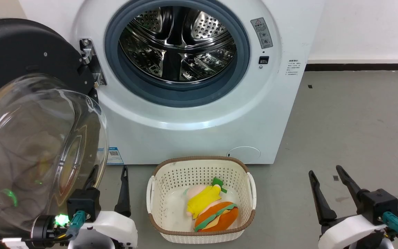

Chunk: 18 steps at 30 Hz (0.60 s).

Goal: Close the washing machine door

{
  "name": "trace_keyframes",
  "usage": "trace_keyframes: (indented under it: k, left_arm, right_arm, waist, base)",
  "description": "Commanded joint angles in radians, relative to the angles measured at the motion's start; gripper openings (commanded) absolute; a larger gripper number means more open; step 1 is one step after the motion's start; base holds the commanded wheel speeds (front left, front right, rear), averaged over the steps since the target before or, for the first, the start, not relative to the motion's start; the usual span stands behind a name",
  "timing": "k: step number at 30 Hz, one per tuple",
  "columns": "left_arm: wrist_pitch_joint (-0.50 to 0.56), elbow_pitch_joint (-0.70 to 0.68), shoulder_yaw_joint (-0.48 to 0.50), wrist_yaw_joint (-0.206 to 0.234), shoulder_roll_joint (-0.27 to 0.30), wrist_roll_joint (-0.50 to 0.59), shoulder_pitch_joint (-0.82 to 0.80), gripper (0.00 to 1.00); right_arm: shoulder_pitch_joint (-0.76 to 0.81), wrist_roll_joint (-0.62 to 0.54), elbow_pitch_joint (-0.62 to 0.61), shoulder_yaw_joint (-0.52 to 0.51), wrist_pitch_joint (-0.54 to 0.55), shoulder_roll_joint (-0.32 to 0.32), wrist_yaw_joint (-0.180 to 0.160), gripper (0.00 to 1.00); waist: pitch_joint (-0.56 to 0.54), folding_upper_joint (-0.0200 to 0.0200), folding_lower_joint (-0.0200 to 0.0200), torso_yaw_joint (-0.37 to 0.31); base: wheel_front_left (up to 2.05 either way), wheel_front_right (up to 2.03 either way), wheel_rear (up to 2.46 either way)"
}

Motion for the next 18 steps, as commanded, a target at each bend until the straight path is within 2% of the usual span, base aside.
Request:
trace_keyframes:
  k: [1, 18]
  left_arm:
    - [-0.012, 0.001, -0.002, 0.009, 0.000, -0.010, -0.001, 1.00]
    - [-0.047, -0.018, -0.010, 0.047, 0.000, -0.013, -0.005, 1.00]
  right_arm:
    - [0.006, 0.014, -0.009, -0.004, -0.012, 0.001, 0.001, 1.00]
    - [0.020, 0.058, -0.034, -0.003, -0.047, 0.001, 0.002, 1.00]
  waist:
    - [0.001, -0.0001, 0.0000, 0.001]
    - [0.005, -0.0001, 0.0000, 0.052]
  base:
    - [0.00, 0.00, 0.00]
    - [0.00, 0.00, 0.00]
